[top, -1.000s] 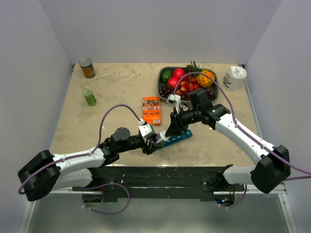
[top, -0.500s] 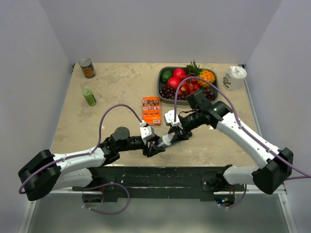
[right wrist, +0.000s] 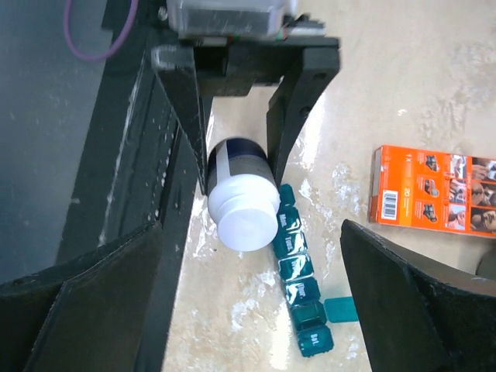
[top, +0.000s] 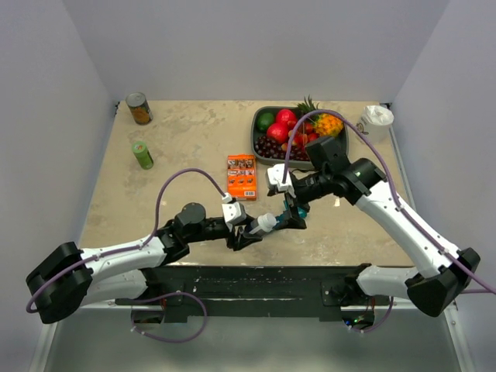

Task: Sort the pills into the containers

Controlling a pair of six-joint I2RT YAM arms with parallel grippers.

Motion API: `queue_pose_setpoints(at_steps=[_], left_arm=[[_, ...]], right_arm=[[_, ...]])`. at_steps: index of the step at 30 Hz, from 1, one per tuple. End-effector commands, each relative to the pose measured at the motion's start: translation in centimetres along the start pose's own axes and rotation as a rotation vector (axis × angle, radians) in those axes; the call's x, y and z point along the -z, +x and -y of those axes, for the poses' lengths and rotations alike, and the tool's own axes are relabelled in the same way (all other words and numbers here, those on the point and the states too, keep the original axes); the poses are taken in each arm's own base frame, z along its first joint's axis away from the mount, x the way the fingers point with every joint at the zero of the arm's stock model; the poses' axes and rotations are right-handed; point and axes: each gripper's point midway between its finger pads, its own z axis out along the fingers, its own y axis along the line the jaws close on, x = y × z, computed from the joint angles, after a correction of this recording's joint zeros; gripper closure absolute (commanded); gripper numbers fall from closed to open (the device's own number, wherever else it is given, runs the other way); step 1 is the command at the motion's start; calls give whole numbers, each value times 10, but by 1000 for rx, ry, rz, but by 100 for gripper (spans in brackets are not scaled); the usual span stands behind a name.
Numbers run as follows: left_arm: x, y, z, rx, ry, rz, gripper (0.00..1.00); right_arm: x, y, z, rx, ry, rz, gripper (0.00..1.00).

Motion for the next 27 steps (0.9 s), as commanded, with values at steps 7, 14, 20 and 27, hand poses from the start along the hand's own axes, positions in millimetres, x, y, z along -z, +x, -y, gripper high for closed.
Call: queue_pose_setpoints(at_steps=[7,14,20,27], left_arm=[[1,-37,-18,-84,-103,87,100],[4,-44,-31,-90,-180,105,100],[1,-50,-36,-102,-194,110,100],[-2,-55,-38,-107,-199,118,100]], right_arm=[[10,-36,11,-404,59,133,1],[-7,-4,35,-641,198,97,1],[-19,10,43,-771,226,81,3],[-28,19,43,-818,200,57,28]])
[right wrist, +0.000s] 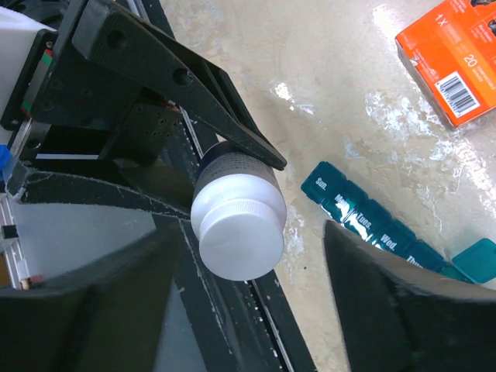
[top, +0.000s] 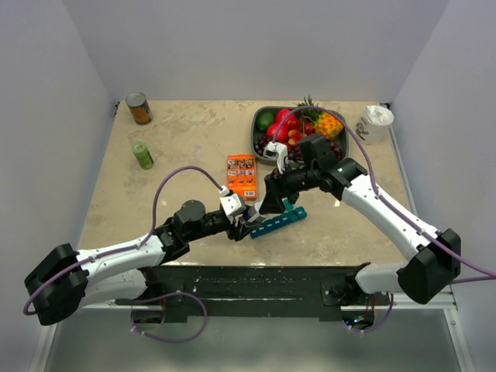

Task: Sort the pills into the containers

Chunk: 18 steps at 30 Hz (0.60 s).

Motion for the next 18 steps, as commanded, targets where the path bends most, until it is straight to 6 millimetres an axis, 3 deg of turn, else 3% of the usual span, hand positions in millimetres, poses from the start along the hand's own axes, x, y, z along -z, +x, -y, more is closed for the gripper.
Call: queue_pose_setpoints(at_steps=[1,3,6,9,10,12,13,14,18], left_arm=[[-6,-36,-5,-63,-16,95,100],[-6,-35,-6,-66,-21,90,100],[-5,-33,-6,-69,-22,84,100],[-3,-31,-3,-98,1,81,100],[-3,-30,5,-122,47,80,100],[-2,-27,14,-142,104,74,100],[-2,-25,21,-150,148,70,100],[-3,-24,24,-150,166,67,100],[-4,-20,31,-132,210,50,100]], right_arm=[[-2,-6,-1,-22,-11,20,44],[0,-8,-7,-5,-40,22,65],[2,-8,-19,32,-106,15,85],[5,-4,-32,116,-186,-8,95],[10,2,-42,156,-219,-47,96],[8,12,-46,398,-292,-82,96],[16,28,-63,451,-379,-139,96],[14,33,-62,655,-430,-135,96],[3,40,-52,856,-449,-168,96]])
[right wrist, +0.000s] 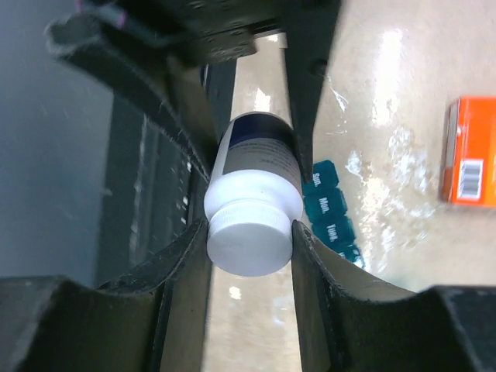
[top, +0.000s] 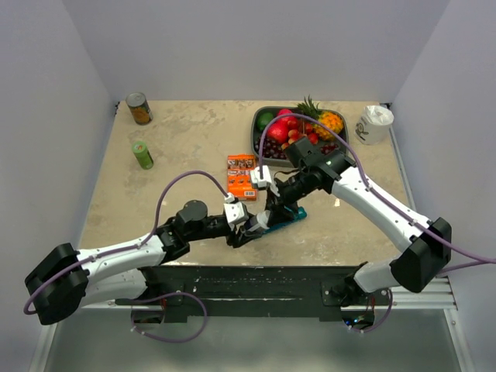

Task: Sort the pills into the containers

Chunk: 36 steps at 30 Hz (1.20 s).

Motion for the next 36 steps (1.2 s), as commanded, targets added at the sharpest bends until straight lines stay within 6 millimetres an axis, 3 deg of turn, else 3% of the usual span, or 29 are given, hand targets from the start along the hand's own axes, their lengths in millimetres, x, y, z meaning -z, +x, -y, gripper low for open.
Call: queue_pose_setpoints(at_steps=[1,8,14,16,18,21,28,36], left_arm=[[-7,-30,10,-82,84,84,100],[-3,-25,13,-66,91,81,100],[-1,-25,19,-52,117,99,100],[1,-30,26,-54,149,127,100],[3,-39,32,-38,182,166,100],[6,-52,46,-22,259,212,100],[25,-65,80,85,537,253,100],[23,-64,80,132,609,236,100]], right_arm=[[-3,-5,-26,371,-159,5,95],[9,-19,-14,481,-107,-22,93],[17,-29,-24,523,-121,10,91],[19,-25,-30,540,-146,-2,85],[17,-20,-33,586,-181,-4,79],[12,-18,-37,602,-199,4,79],[15,-40,-48,766,-153,31,77],[2,-27,-51,728,-179,10,76]])
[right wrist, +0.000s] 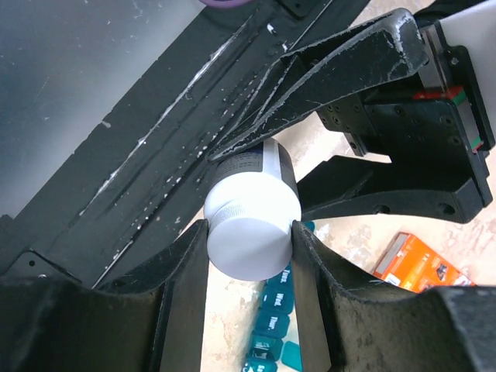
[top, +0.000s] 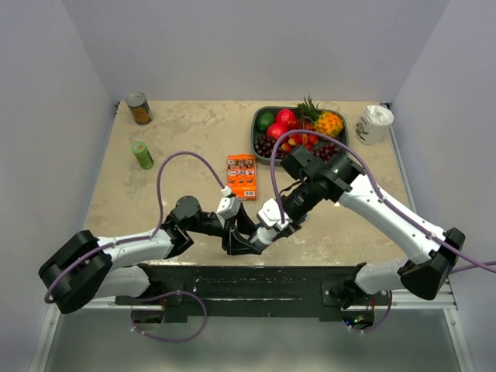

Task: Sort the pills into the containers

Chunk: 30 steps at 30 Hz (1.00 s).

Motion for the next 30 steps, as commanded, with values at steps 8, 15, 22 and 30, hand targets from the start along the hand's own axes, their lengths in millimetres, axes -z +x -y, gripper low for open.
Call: queue_pose_setpoints(at_steps=[8,15,22,30], left_arm=[[-6,-18,-15,-142,-32,-22,100],[13,-13,-62,-208,-337,-56,100],[29,-26,-80,-264,-495,-16,100],[30,-21,-96,-353,-628,-75,100]], right_arm=[[-11,7,19,-57,55,6,40],[35,-14,61,-200,318,93,1],[67,-2,76,-475,463,137,1],[47,0,73,-880,363,246,1]])
